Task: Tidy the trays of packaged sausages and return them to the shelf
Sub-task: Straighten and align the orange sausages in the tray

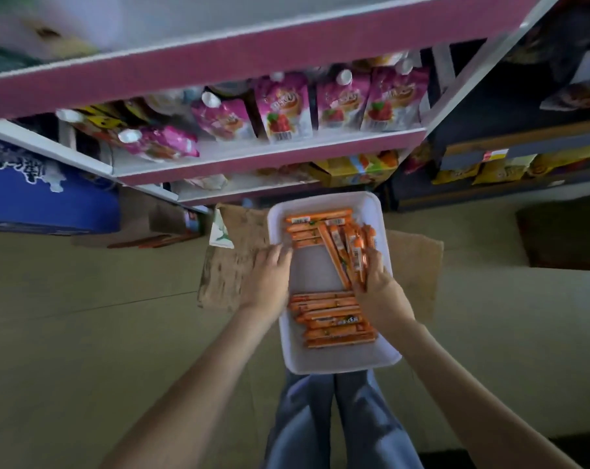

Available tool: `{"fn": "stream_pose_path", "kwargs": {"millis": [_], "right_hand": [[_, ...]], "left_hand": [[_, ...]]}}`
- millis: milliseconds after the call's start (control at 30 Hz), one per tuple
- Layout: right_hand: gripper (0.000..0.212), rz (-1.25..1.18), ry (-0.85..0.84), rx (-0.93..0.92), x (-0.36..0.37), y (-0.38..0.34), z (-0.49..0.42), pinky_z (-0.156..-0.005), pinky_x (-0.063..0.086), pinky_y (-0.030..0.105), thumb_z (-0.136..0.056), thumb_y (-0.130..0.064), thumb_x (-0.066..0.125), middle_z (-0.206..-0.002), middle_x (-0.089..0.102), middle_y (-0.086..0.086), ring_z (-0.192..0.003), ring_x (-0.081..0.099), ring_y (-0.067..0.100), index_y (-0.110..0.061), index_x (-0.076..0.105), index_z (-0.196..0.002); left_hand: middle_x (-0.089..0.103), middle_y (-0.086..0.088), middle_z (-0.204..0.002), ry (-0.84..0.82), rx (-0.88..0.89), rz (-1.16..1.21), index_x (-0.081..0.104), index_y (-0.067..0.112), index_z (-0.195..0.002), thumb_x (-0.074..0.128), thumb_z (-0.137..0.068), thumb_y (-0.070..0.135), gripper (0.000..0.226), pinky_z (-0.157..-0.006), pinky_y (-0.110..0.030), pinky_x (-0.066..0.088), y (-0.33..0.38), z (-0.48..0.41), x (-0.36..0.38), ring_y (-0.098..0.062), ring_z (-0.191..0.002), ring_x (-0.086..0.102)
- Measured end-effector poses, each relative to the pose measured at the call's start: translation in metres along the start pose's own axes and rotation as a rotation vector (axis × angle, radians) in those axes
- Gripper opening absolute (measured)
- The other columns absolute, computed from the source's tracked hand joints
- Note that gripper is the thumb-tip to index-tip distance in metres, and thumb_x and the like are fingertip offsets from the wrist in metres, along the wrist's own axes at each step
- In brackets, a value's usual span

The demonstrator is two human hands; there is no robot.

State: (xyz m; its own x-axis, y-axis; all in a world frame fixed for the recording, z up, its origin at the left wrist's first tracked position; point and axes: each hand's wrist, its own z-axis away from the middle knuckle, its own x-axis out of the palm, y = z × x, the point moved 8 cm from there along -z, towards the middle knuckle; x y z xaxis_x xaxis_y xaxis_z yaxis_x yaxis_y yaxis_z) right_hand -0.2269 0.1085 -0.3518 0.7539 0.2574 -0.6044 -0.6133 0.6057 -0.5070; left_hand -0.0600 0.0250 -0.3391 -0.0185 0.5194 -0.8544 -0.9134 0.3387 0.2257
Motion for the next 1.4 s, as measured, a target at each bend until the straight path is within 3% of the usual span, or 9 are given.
{"fn": "stream_pose_path", "kwargs": {"millis": [233, 300, 400, 600, 867, 1100, 1167, 1267, 1400], "right_hand": [[0.070, 0.262, 0.161, 0.025, 0.028, 0.016, -0.041, -0.114, 0.022, 0.041, -0.098, -0.013, 0.039, -0.158, 0.011, 0.013, -0.143, 0.015, 0.029, -0.009, -0.005, -0.152], [0.072, 0.325, 0.288, -0.107, 0.036, 0.007, -0.041, -0.110, 0.026, 0.049, -0.091, -0.007, 0.046, -0.156, 0.019, 0.016, -0.140, 0.014, 0.029, -0.007, 0.008, -0.153], [0.074, 0.396, 0.373, -0.264, 0.056, 0.003, -0.043, -0.117, 0.013, 0.052, -0.089, -0.008, 0.054, -0.158, 0.017, 0.013, -0.146, 0.009, 0.029, -0.012, 0.016, -0.153], [0.072, 0.600, 0.271, -0.314, 0.077, 0.008, -0.051, -0.116, -0.004, 0.050, -0.090, -0.019, 0.059, -0.159, 0.019, 0.008, -0.145, 0.008, 0.029, -0.021, 0.024, -0.152], [0.083, 0.518, 0.312, -0.238, 0.066, 0.018, -0.054, -0.118, 0.005, 0.050, -0.090, -0.009, 0.051, -0.160, 0.010, 0.007, -0.148, 0.002, 0.021, -0.020, -0.002, -0.153], [0.072, 0.520, 0.125, -0.166, 0.072, 0.019, -0.062, -0.116, -0.013, 0.049, -0.099, -0.028, 0.034, -0.158, -0.020, -0.002, -0.144, -0.022, 0.017, -0.019, -0.017, -0.150], [0.071, 0.379, 0.074, -0.163, 0.063, 0.010, -0.057, -0.116, -0.013, 0.046, -0.100, -0.034, 0.034, -0.159, -0.017, -0.002, -0.145, -0.019, 0.016, -0.021, -0.013, -0.152], [0.068, -0.052, 0.020, -0.228, 0.030, -0.021, -0.035, -0.118, -0.004, 0.039, -0.099, -0.035, 0.043, -0.160, 0.002, -0.004, -0.146, -0.013, 0.016, -0.026, 0.003, -0.153], [0.034, -0.426, 0.063, -0.256, -0.047, -0.061, 0.012, -0.099, 0.034, 0.019, -0.098, -0.019, 0.051, -0.126, 0.051, -0.020, -0.119, 0.045, -0.004, -0.040, 0.053, -0.124]], "left_hand": [[0.069, -0.008, -0.107, 0.091, 0.201, -0.619, 0.070, 0.008, -0.108, 0.056, -0.073, 0.009, 0.037, -0.114, -0.047, 0.005, 0.019, -0.049, 0.063, -0.027, -0.114, 0.059], [0.071, -0.002, -0.101, 0.052, 0.158, -0.646, 0.072, 0.014, -0.107, 0.061, -0.069, 0.015, 0.039, -0.116, -0.043, 0.012, 0.025, -0.055, 0.072, -0.023, -0.105, 0.064], [0.066, 0.000, -0.101, -0.034, 0.057, -0.638, 0.062, 0.015, -0.120, 0.027, -0.082, 0.011, 0.051, -0.104, -0.039, 0.036, 0.026, -0.057, 0.070, -0.020, -0.095, 0.062], [0.053, -0.008, -0.122, -0.100, 0.095, -0.614, 0.055, 0.013, -0.124, 0.034, -0.097, 0.010, 0.034, -0.101, -0.038, 0.029, 0.024, -0.071, 0.079, -0.026, -0.117, 0.046], [0.068, -0.006, -0.095, 0.322, 0.164, -0.168, 0.069, 0.010, -0.081, 0.049, -0.084, 0.026, 0.025, -0.086, -0.038, 0.041, 0.023, -0.021, 0.027, -0.026, -0.089, 0.061], [0.071, -0.006, -0.079, 0.497, -0.068, 0.410, 0.067, 0.006, -0.105, 0.052, -0.091, 0.026, 0.029, -0.064, -0.007, 0.039, -0.021, 0.025, -0.018, -0.018, -0.073, 0.068], [0.070, 0.001, -0.080, 0.532, -0.114, 0.548, 0.067, 0.006, -0.107, 0.060, -0.091, 0.017, 0.021, -0.064, 0.004, 0.036, -0.022, 0.035, -0.033, -0.003, -0.082, 0.063], [0.068, 0.012, -0.092, 0.458, -0.147, 0.807, 0.064, 0.015, -0.110, 0.057, -0.094, 0.021, 0.018, -0.075, -0.004, 0.044, -0.017, 0.041, -0.050, 0.003, -0.091, 0.062], [0.071, 0.001, -0.093, 0.343, -0.232, 1.377, 0.063, 0.019, -0.097, 0.056, -0.096, 0.020, 0.008, -0.089, -0.037, 0.052, -0.006, 0.047, -0.087, -0.018, -0.094, 0.069]]}}
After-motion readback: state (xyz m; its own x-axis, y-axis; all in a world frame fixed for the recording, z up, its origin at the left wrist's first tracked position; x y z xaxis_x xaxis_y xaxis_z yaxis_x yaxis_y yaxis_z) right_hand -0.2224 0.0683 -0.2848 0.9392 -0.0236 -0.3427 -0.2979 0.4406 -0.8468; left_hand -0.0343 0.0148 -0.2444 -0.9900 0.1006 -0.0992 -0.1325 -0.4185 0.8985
